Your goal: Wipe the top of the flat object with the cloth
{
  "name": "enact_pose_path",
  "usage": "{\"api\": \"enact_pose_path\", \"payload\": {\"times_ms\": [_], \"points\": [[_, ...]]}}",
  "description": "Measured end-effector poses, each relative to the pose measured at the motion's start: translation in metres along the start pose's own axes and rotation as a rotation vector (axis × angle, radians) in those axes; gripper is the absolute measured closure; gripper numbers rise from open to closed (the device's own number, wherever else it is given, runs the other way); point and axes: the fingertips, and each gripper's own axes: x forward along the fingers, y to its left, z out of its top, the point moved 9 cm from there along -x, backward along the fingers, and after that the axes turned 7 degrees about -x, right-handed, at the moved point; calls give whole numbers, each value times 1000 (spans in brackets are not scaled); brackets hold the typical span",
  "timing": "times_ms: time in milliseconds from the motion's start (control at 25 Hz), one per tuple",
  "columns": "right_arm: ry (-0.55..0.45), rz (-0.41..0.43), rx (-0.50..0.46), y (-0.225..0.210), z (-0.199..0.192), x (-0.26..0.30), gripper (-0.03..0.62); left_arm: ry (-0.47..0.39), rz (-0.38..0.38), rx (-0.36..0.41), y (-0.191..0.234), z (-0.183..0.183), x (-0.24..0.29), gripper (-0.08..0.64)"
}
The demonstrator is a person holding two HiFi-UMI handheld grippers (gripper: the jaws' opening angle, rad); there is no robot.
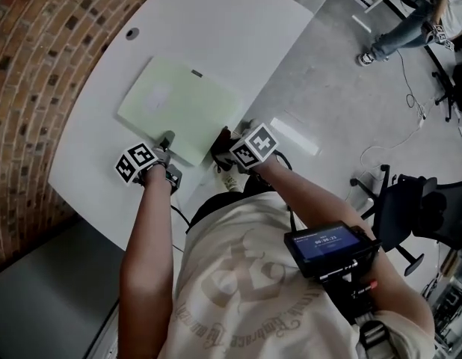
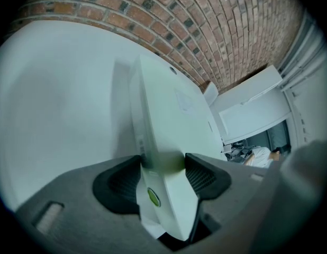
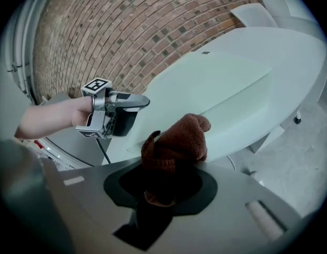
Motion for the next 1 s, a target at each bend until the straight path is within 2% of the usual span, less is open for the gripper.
{"api": "enact_pose_path", "payload": {"times_ms": [160, 480, 680, 800, 1000], "points": [[-3, 30, -17, 20, -5, 19, 479, -18, -1, 3, 2, 4, -4, 285], [76, 85, -117, 57, -17, 42, 479, -40, -11, -10, 2, -1, 0, 285], [95, 164, -157, 72, -24, 55, 479, -77, -22, -20, 3, -4, 1, 285], [102, 206, -189, 75, -27, 56, 477, -86, -35, -28, 3, -4, 2, 285], [112, 200, -197, 61, -32, 31, 477, -98, -90, -41, 6, -8, -2, 285]]}}
